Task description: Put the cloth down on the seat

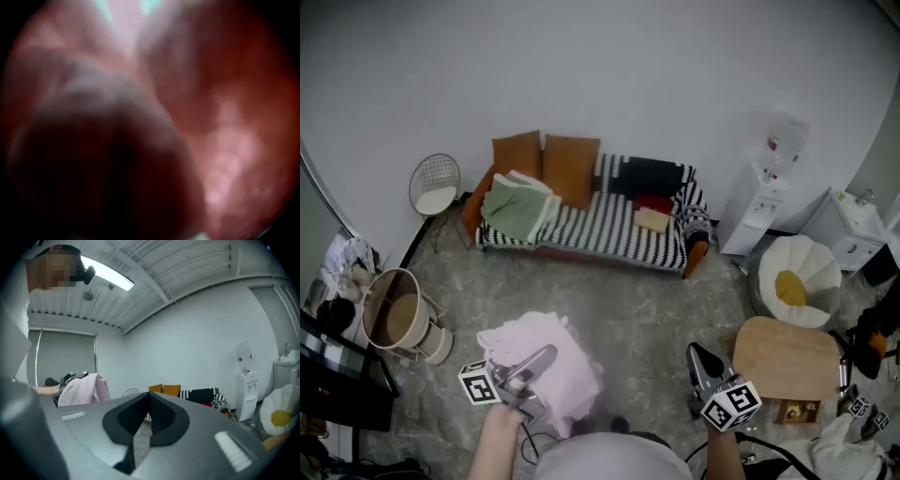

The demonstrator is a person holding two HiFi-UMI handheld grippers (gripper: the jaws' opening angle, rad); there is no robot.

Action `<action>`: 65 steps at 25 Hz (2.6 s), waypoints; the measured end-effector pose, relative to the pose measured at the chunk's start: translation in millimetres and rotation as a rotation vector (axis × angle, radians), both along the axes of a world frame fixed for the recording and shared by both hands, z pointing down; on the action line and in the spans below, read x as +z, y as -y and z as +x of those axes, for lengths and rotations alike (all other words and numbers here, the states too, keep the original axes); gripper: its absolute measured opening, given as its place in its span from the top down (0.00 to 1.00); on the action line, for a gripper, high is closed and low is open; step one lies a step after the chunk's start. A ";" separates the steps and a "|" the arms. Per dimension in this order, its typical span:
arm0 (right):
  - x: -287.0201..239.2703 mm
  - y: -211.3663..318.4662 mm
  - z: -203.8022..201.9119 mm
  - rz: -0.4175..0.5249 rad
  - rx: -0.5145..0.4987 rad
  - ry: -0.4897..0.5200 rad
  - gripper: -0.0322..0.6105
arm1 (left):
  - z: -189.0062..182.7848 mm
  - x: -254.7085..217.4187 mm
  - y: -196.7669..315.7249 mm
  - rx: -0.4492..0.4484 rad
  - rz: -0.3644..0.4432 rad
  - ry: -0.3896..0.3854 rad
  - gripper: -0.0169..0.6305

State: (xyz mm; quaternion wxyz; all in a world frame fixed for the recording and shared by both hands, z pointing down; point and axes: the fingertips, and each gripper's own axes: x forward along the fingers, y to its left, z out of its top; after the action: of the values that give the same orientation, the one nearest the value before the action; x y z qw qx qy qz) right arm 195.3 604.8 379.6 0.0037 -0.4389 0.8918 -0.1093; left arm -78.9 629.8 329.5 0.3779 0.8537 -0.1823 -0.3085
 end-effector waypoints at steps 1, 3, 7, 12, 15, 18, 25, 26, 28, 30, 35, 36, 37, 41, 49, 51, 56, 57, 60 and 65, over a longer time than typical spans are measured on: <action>0.0 0.3 -0.9 -0.002 0.001 0.000 0.96 | -0.1 -0.6 0.9 0.002 0.001 0.001 0.82; 0.1 0.7 -2.5 -0.002 0.001 0.000 0.96 | 0.0 -1.4 2.4 0.005 0.004 0.001 0.81; -0.4 1.6 -5.1 -0.002 0.009 -0.002 0.96 | -1.4 0.5 3.9 0.013 0.006 0.005 0.82; 1.1 4.3 -9.9 0.001 0.011 0.001 0.96 | -4.6 4.6 8.2 0.021 0.006 0.005 0.81; 1.3 6.1 -13.4 -0.001 0.016 -0.002 0.96 | -8.1 4.5 10.2 0.026 0.005 0.004 0.81; 0.6 9.1 -21.5 0.004 0.009 0.001 0.96 | -15.9 4.6 13.8 0.031 0.005 0.002 0.81; -0.9 14.4 -43.5 0.002 0.014 0.007 0.96 | -32.8 4.4 20.1 0.048 0.006 0.004 0.81; -0.9 14.4 -48.4 0.003 0.013 0.004 0.96 | -36.3 4.2 21.0 0.051 0.005 0.004 0.81; -0.6 13.1 -58.9 0.007 0.011 0.002 0.96 | -43.6 4.6 21.3 0.059 0.003 0.004 0.81; -0.7 11.6 -70.0 0.015 0.005 0.003 0.96 | -49.7 5.3 21.3 0.071 0.002 0.005 0.82; 0.8 14.4 -99.8 0.015 0.001 -0.011 0.96 | -68.2 5.3 24.2 0.109 0.001 0.013 0.82; 1.8 14.4 -101.7 0.013 0.005 -0.011 0.96 | -69.4 6.3 24.1 0.115 0.000 0.016 0.82; 2.5 14.3 -102.7 0.012 0.008 -0.009 0.96 | -70.0 7.6 24.0 0.121 -0.002 0.020 0.82; 3.3 13.7 -114.3 0.009 0.011 -0.009 0.96 | -79.5 11.5 24.8 0.142 -0.002 0.043 0.82; 15.0 12.1 -137.7 -0.018 -0.024 -0.071 0.96 | -88.3 13.5 32.2 0.159 -0.003 0.060 0.82; 16.4 13.3 -138.0 -0.026 -0.021 -0.069 0.96 | -88.6 15.9 33.4 0.158 -0.005 0.066 0.82; 22.0 22.6 -136.5 -0.024 -0.017 -0.049 0.96 | -87.9 22.1 35.7 0.159 0.000 0.083 0.82; 24.2 24.8 -136.4 -0.025 -0.016 -0.043 0.96 | -87.8 23.4 35.5 0.158 0.001 0.085 0.82; 27.4 42.5 -134.2 -0.023 -0.025 -0.023 0.96 | -82.7 25.3 46.3 0.150 0.004 0.090 0.82; 27.6 95.7 -127.5 -0.034 -0.053 -0.018 0.96 | -70.3 24.0 91.1 0.126 -0.008 0.094 0.82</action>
State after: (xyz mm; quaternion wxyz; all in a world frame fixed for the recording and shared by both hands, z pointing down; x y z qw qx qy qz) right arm 67.8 509.1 407.3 -0.0150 -0.4161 0.9011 -0.1206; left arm -149.2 538.7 353.5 0.3911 0.8755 -0.1469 -0.2430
